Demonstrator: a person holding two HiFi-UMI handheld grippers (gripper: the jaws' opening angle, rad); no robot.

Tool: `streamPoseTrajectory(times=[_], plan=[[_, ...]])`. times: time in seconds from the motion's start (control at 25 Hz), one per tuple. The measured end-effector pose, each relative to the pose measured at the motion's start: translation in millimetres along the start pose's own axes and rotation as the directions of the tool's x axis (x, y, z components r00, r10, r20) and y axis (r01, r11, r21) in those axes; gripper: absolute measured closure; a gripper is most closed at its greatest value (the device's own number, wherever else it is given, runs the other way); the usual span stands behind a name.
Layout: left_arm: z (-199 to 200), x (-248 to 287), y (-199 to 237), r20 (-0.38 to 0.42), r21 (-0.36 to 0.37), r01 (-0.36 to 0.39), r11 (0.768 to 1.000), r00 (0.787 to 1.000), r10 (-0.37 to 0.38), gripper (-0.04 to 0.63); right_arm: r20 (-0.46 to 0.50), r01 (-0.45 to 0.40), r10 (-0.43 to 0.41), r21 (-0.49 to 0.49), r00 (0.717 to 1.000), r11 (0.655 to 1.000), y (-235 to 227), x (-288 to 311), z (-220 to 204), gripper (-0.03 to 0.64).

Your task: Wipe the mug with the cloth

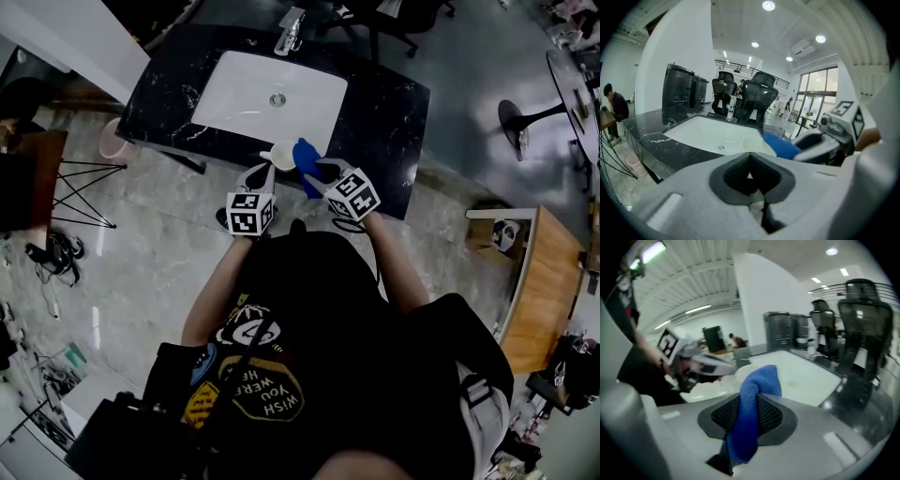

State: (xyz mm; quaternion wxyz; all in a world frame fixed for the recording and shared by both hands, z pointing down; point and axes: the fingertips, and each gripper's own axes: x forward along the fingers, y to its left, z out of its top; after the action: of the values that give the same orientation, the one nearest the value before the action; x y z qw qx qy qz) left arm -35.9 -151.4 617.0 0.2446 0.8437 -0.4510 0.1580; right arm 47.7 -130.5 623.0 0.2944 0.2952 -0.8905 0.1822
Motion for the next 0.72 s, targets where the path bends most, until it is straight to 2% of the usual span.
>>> streamPoseTrajectory(times=[0.08, 0.12, 0.2, 0.24, 0.28, 0.36, 0.4, 0.44, 0.48, 0.52, 0.6, 0.68, 0.72], plan=[[-4.6, 2.0, -5.1, -0.027, 0.007, 0.019, 1.000, 0.999, -0.018, 0.592, -0.064, -0.178, 0.170, -0.145, 0.983, 0.973, 55.1, 8.3, -14.5, 0.514], [-5.7, 2.4, -6.6, -0.034, 0.011, 0.023, 1.000, 0.999, -0.023, 0.592, -0.073, -0.230, 0.220, -0.172, 0.973, 0.958, 70.3, 7.5, -18.3, 0.514], [-4.1, 0.6, -6.5, -0.030, 0.016, 0.021, 1.000, 0.999, -0.021, 0.592, 0.002, -0.233, 0.235, -0.124, 0.972, 0.964, 66.8, -2.1, -9.7, 0.514], [-2.6, -0.9, -5.2, -0.024, 0.014, 0.017, 1.000, 1.000, -0.016, 0.592, 0.073, -0.189, 0.194, -0.066, 0.978, 0.980, 49.7, -10.2, 2.1, 0.514], [-1.3, -2.3, -3.4, -0.017, 0.010, 0.011, 1.000, 1.000, -0.011, 0.592, 0.145, -0.119, 0.118, 0.000, 0.982, 0.993, 25.2, -19.7, 15.9, 0.514], [0.1, -3.9, 0.0, -0.008, 0.001, 0.002, 1.000, 1.000, -0.002, 0.592, 0.220, 0.067, -0.094, 0.124, 0.971, 0.990, -32.2, -36.5, 35.6, 0.514], [-0.1, -3.9, 0.9, -0.008, -0.002, 0.000, 1.000, 1.000, 0.000, 0.592, 0.210, 0.152, -0.186, 0.167, 0.960, 0.974, -56.3, -40.4, 37.9, 0.514], [-0.8, -3.5, 0.9, -0.010, -0.003, 0.002, 1.000, 1.000, -0.002, 0.592, 0.178, 0.207, -0.240, 0.184, 0.954, 0.961, -71.3, -39.4, 35.9, 0.514], [-1.9, -2.8, 0.1, -0.017, -0.004, 0.006, 1.000, 1.000, -0.006, 0.592, 0.137, 0.221, -0.245, 0.171, 0.960, 0.960, -74.4, -33.2, 31.4, 0.514], [-3.6, -1.6, -1.6, -0.027, -0.007, 0.013, 1.000, 1.000, -0.013, 0.592, 0.097, 0.191, -0.204, 0.131, 0.974, 0.973, -65.0, -23.3, 25.3, 0.514], [-7.6, 1.4, -6.5, -0.052, -0.012, 0.032, 0.999, 0.998, -0.032, 0.592, 0.015, 0.014, -0.014, 0.004, 1.000, 1.000, -15.9, -3.7, 9.4, 0.514], [-9.1, 3.0, -9.3, -0.063, -0.010, 0.042, 0.999, 0.997, -0.043, 0.592, -0.056, -0.203, 0.198, -0.094, 0.978, 0.975, 41.3, 3.1, -9.8, 0.514], [-8.9, 2.7, -9.3, -0.063, -0.009, 0.044, 0.999, 0.997, -0.044, 0.592, -0.071, -0.270, 0.264, -0.108, 0.962, 0.957, 59.6, 1.8, -17.2, 0.514]])
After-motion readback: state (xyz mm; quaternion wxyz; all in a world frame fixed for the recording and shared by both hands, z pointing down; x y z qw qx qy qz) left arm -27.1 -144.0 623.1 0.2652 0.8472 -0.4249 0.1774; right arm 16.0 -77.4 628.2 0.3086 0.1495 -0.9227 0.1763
